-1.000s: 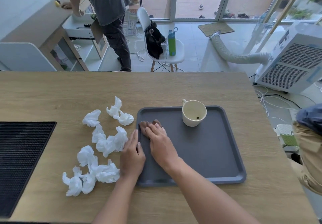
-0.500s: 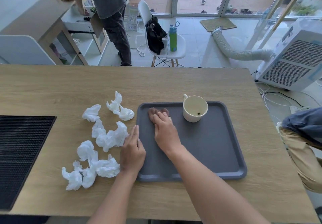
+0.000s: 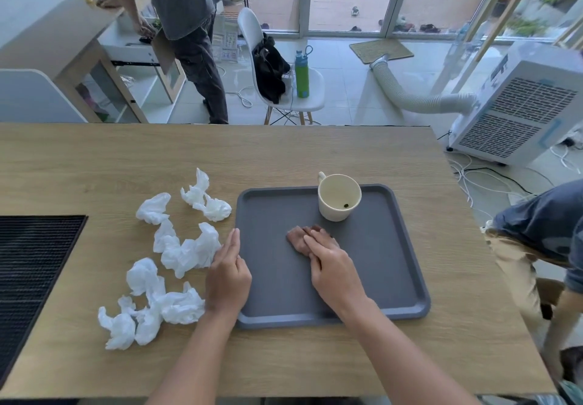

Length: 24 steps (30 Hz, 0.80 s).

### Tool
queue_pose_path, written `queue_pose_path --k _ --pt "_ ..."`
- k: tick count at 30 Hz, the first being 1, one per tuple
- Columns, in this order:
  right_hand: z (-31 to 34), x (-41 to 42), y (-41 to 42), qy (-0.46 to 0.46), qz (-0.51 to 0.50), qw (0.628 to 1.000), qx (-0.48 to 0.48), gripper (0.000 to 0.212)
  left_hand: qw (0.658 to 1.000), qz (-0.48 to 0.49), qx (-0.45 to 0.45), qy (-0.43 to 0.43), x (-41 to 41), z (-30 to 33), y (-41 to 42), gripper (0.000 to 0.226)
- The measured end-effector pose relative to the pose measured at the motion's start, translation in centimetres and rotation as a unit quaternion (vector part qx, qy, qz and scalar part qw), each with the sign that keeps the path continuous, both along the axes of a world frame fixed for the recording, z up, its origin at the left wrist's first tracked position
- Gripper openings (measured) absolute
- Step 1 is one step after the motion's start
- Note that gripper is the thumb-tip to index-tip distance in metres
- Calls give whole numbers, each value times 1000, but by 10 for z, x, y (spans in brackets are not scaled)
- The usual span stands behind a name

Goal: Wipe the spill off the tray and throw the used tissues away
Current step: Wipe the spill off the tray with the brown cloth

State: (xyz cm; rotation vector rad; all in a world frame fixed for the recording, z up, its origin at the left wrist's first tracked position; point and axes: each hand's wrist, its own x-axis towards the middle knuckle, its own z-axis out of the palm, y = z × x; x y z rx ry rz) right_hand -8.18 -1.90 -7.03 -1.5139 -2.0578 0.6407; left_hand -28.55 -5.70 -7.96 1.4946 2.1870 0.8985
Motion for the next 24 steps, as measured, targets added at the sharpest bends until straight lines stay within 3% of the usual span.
queue_pose_path --k 5,9,15,24 --pt "2 -51 -25 7 79 997 21 43 1000 -3 -3 5 -2 1 -2 56" --pt "-4 -15 -60 -11 164 986 36 46 1000 -6 0 12 -5 -2 -3 56" --pt "-8 21 -33 -19 16 1000 0 48 1000 -5 9 1 -3 0 -2 57" --pt "8 -45 26 -21 -4 1000 -3 45 1000 -8 6 5 -2 -1 -1 57"
